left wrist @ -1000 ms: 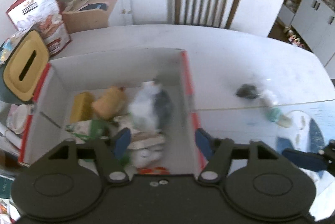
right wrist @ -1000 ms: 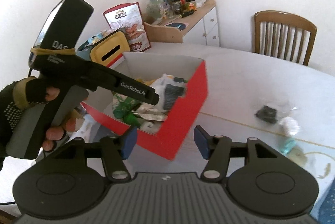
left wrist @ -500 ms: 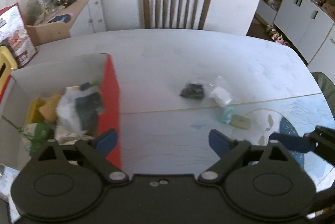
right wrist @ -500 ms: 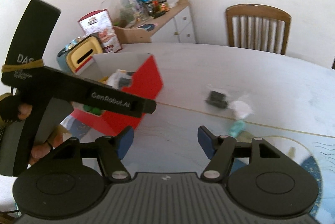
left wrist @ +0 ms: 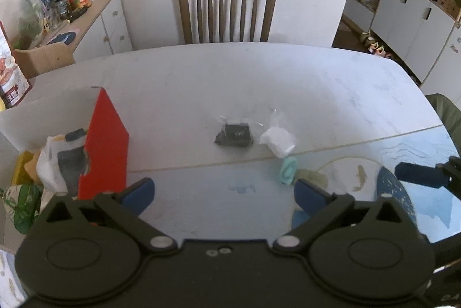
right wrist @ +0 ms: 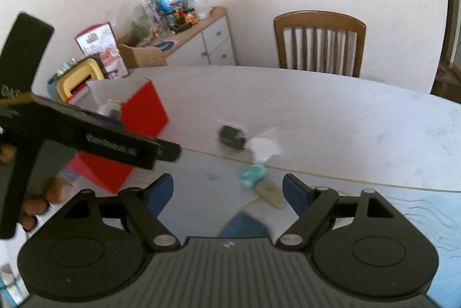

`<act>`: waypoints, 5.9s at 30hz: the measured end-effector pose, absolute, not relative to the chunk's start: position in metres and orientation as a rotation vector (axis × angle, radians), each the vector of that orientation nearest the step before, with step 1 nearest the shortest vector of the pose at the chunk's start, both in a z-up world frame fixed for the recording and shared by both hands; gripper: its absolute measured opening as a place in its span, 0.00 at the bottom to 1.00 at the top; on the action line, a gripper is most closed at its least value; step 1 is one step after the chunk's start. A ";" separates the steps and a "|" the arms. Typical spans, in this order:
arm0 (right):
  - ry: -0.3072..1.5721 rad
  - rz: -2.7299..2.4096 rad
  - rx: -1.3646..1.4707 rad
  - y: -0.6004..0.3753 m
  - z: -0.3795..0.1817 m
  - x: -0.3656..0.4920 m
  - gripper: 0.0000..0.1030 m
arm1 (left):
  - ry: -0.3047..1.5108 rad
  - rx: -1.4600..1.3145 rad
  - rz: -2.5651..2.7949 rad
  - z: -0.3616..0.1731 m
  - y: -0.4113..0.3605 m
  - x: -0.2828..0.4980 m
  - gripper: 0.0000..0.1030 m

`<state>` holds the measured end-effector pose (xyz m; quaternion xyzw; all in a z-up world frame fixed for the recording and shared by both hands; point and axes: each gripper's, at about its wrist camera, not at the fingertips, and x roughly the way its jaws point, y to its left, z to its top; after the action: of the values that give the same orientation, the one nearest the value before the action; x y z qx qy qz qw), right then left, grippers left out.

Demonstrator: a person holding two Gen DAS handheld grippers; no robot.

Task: Organize objects
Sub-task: 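Move both tools out of the box toward the black mesh bag and pale green tube, then grasp the black mesh bag with the left tool while the right tool grasps the pale green tube, then carry the black bag with the left tool while the right tool carries the green tube to the box, then lower both tools into the box and open them to release the black bag and tube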

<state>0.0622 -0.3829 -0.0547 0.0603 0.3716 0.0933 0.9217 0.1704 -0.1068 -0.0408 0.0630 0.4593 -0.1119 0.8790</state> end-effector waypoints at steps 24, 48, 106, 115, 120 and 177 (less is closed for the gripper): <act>0.876 0.230 0.112 -0.405 -0.130 0.113 0.80 | 1.027 0.085 -0.098 -0.107 -0.129 0.265 1.00; 0.902 0.250 0.065 -0.399 -0.150 0.137 0.45 | 1.094 -0.032 -0.128 -0.139 -0.121 0.293 0.62; 0.789 0.232 0.136 -0.323 -0.053 0.064 0.21 | 1.051 0.003 -0.317 -0.031 -0.053 0.145 0.36; 0.755 0.259 0.118 -0.263 -0.025 0.086 0.21 | 0.994 -0.026 -0.263 -0.004 0.019 0.154 0.36; 0.737 0.283 0.102 -0.224 -0.013 0.101 0.21 | 0.984 -0.045 -0.205 0.006 0.068 0.166 0.36; 0.930 0.321 -0.012 -0.065 -0.066 0.168 0.22 | 1.179 0.164 -0.252 -0.095 0.155 0.232 0.41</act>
<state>0.1677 -0.0645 -0.0655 -0.0057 0.4465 0.1540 0.8814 0.2317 0.1547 -0.0949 0.0769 0.5540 -0.1186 0.8204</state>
